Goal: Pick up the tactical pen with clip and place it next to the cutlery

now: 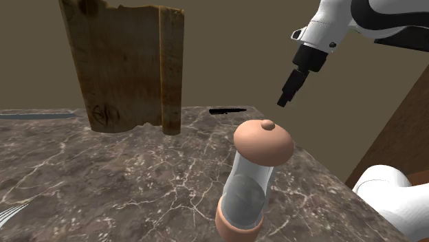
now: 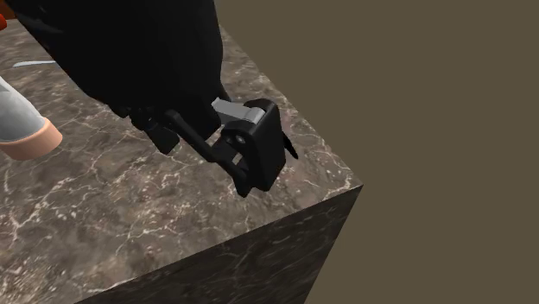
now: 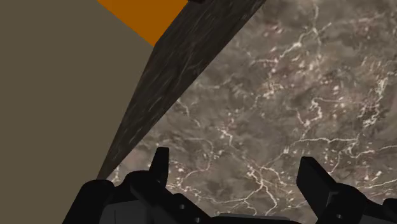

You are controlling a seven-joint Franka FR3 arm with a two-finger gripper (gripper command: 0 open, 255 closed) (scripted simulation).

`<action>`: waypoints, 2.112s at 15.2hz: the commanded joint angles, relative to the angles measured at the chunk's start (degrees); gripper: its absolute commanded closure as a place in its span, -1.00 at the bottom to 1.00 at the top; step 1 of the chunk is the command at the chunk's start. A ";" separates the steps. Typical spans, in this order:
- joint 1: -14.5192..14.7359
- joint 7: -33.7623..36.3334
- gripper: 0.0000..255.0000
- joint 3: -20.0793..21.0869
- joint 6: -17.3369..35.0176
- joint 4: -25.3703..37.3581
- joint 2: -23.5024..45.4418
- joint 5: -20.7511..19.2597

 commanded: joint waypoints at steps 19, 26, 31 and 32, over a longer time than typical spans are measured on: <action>14.37 -49.05 -1.00 -10.24 17.44 7.05 24.84 -5.85; 14.40 -49.09 -1.00 -10.25 19.44 5.35 25.14 -5.79; 14.40 -49.09 1.00 -10.25 19.43 5.36 25.14 -5.79; 14.40 -49.09 1.00 -10.25 19.43 5.36 25.14 -5.79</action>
